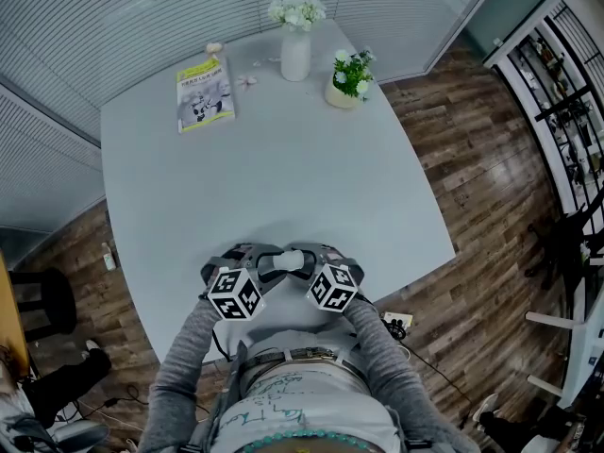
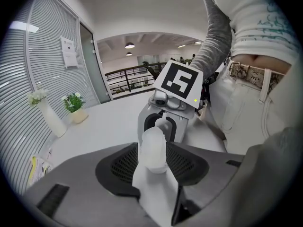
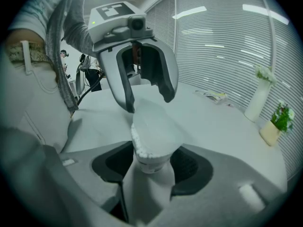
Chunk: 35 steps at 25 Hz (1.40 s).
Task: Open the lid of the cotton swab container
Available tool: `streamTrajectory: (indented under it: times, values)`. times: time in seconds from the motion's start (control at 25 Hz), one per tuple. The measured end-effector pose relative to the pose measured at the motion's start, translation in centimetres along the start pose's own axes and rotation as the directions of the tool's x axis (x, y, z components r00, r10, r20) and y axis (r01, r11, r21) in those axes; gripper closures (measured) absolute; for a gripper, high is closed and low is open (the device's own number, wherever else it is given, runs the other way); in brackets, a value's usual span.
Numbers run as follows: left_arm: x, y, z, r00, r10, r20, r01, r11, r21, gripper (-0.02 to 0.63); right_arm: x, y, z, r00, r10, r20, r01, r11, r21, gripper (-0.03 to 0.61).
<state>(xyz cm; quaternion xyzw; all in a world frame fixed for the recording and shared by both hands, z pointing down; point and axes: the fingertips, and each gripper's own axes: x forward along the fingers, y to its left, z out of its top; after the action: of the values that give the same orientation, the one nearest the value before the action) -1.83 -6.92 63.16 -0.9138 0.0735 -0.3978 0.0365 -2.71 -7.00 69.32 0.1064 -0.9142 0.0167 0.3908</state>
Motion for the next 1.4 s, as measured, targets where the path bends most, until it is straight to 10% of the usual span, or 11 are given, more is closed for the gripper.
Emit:
streamTrajectory:
  times: [1.4]
  values:
    - [-0.6, 4.7, 0.1, 0.991, 0.132, 0.006, -0.130, 0.977, -0.167, 0.583, -1.3, -0.7, -0.9, 0.996, -0.077, -0.038, 0.079, 0.994, 0.072, 0.337]
